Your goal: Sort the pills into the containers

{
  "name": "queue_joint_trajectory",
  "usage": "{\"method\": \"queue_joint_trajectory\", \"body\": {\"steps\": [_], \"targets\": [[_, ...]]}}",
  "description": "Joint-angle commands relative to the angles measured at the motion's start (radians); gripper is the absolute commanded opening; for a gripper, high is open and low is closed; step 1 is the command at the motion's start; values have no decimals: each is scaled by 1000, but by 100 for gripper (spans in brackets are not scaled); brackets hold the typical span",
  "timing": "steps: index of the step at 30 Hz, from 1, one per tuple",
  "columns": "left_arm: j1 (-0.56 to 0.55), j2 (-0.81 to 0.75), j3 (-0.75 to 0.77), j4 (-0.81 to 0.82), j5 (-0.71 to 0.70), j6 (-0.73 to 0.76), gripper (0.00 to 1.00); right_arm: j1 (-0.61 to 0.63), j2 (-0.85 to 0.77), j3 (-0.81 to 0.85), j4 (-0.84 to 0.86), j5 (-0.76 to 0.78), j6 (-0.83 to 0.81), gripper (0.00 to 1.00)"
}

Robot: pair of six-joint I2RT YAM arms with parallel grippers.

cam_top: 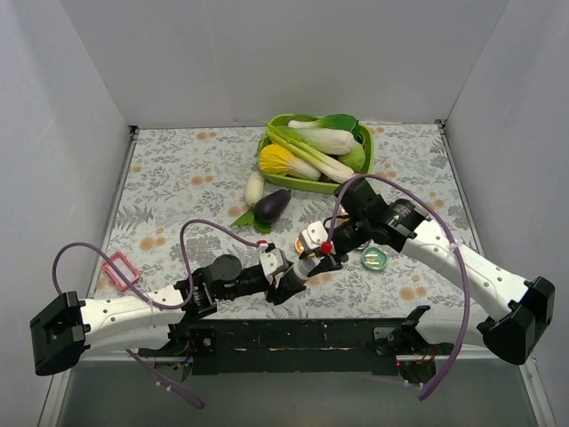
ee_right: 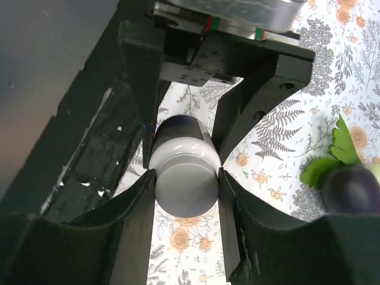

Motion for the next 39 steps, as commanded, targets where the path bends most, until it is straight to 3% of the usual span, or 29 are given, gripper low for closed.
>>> {"method": "queue_joint_trajectory", "body": {"steps": [1, 2, 3, 7, 9, 10, 13, 16, 26, 29, 35, 39], "targets": [[14, -50, 1, 0, 8, -45, 0, 16, 13, 29, 13, 51, -129, 19], [14, -50, 6, -19, -4, -42, 0, 15, 14, 34, 33, 29, -63, 28], [16, -50, 7, -26, -10, -42, 0, 13, 16, 43, 44, 8, 42, 50], [14, -52, 21, -63, -21, -39, 0, -82, 7, 94, 102, -186, 303, 82], [16, -47, 24, -88, -39, -41, 0, -152, -3, 86, 203, -209, 501, 89], [14, -46, 27, -97, -48, -41, 0, -165, -10, 72, 275, -149, 765, 89], [16, -35, 38, -109, -85, -45, 0, -169, -1, 37, 352, 18, 1130, 89], [14, -21, 50, -105, -111, -53, 0, -169, -9, -36, 398, 9, 1243, 88], [14, 27, 80, -83, -133, -51, 0, -110, 17, -127, 365, 144, 1208, 85], [16, 24, 81, -86, -133, -51, 0, -97, 26, -126, 357, 159, 1185, 80], [14, 13, 80, -98, -162, -60, 0, -77, 45, -101, 337, 147, 1119, 55], [16, -18, 77, -121, -148, -62, 0, -74, 63, -57, 311, 103, 1033, 23]]}}
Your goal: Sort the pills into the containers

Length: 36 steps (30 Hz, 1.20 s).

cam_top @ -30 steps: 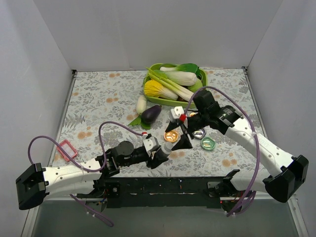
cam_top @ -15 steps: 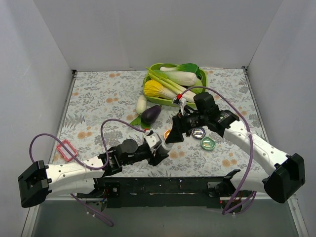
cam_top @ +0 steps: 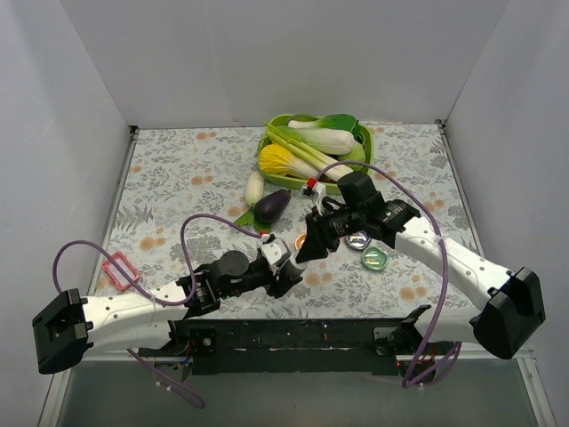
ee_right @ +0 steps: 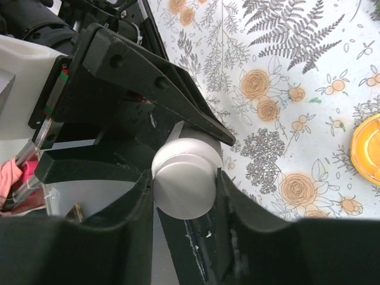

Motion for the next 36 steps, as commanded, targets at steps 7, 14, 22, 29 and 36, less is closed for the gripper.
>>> {"method": "queue_joint_trajectory", "body": {"steps": [7, 14, 22, 29, 36], "targets": [[11, -151, 2, -31, 141, -16, 0, 19, 67, 179, -441, -371, -988, 1], [13, -185, -8, -48, 248, -73, 0, 46, -47, 54, -365, -267, -1420, 1], [14, -193, -11, -62, 218, -81, 0, 46, -1, 129, -333, -223, -1219, 49], [16, -182, -8, -79, 152, -82, 0, -87, -53, 101, 25, -487, -491, 92], [16, -168, -8, -34, 67, -78, 0, -86, -102, -77, 206, -185, 146, 93]]}}
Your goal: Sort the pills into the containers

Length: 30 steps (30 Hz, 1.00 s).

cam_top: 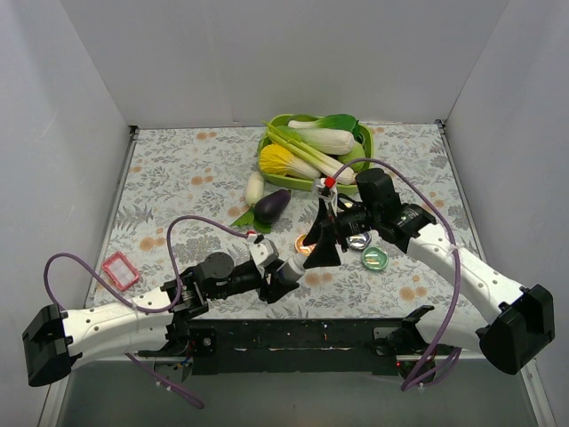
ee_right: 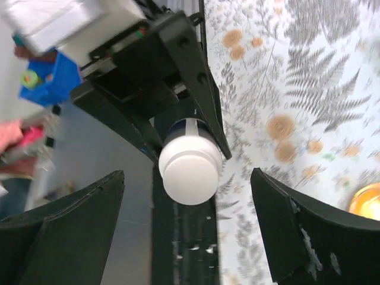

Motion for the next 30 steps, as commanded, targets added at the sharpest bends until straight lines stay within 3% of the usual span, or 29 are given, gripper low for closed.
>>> {"method": "queue_joint_trajectory", "body": {"steps": [1, 6, 13, 20, 23, 26, 27, 28, 30], "targets": [[3, 0, 9, 55, -76, 5, 0, 2, -20, -69, 129, 143, 403, 93], [3, 37, 28, 70, -79, 15, 0, 4, -3, -86, 125, 203, 412, 91], [2, 46, 34, 70, -77, 19, 0, 15, 31, -67, 123, 183, 409, 76], [2, 29, 26, 66, -91, 17, 0, 50, 47, -43, 70, 178, 371, 74], [3, 25, 23, 63, -94, 15, 0, 51, 52, -38, 76, 154, 359, 63], [3, 19, 24, 53, -91, 20, 0, 53, 52, -34, 103, 117, 305, 35], [3, 17, 23, 50, -84, 22, 0, 51, 54, -32, 112, 91, 276, 20], [3, 14, 24, 40, -73, 23, 0, 53, 54, -28, 117, 9, 221, 11], [3, 6, 23, 29, -51, 29, 0, 56, 52, 2, 44, -82, -39, 1]]}}
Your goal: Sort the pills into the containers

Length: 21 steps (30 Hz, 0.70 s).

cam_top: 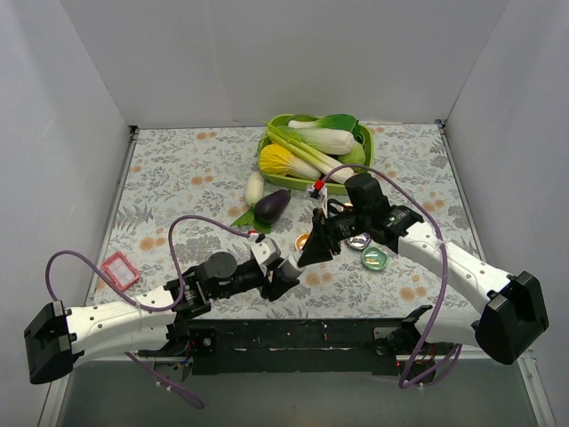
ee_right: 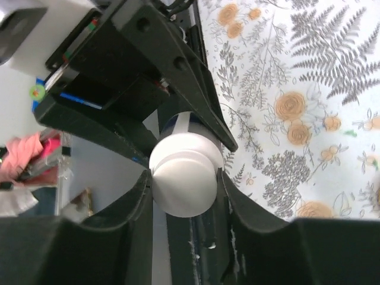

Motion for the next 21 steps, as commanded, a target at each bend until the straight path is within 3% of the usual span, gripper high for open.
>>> {"method": "queue_joint_trajectory", "body": {"steps": [1, 2, 3, 4, 5, 7, 10, 11, 12, 14, 15, 16, 19, 21], "targets": [[3, -32, 23, -8, 53, 22, 0, 13, 4, 101, -112, -310, -457, 1], [3, -35, 23, -11, 68, 24, 0, 20, 11, 133, -209, -336, -791, 1], [4, -42, 21, -14, 85, 24, 0, 29, 31, 185, -421, -344, -947, 1], [6, -46, 23, -23, 111, 25, 0, 55, 42, 205, -500, -312, -1080, 1], [4, -47, 27, -31, 128, 24, 0, 69, 53, 222, -583, -271, -1338, 1], [9, -47, 32, -51, 156, 24, 0, 120, 63, 213, -644, -94, -1473, 1], [12, -36, 38, -68, 200, 14, 0, 141, 30, 153, -537, 77, -1494, 1], [12, -32, 41, -71, 203, 13, 0, 141, 30, 161, -535, 85, -1489, 6], [12, -29, 39, -71, 203, 13, 0, 141, 36, 174, -535, 85, -1465, 26], [13, -18, 38, -71, 188, 7, 0, 135, 43, 227, -539, 58, -1351, 54], [14, -16, 36, -71, 158, 5, 0, 129, 47, 240, -520, 52, -1287, 95], [14, -15, 41, -76, 139, 4, 0, 106, 44, 285, -480, 71, -1081, 95], [14, -18, 41, -76, 84, 5, 0, -14, 30, 340, -475, 9, -957, 96], [15, -20, 36, -63, 75, 14, 0, -65, -34, 321, -330, 24, -842, 96]]}}
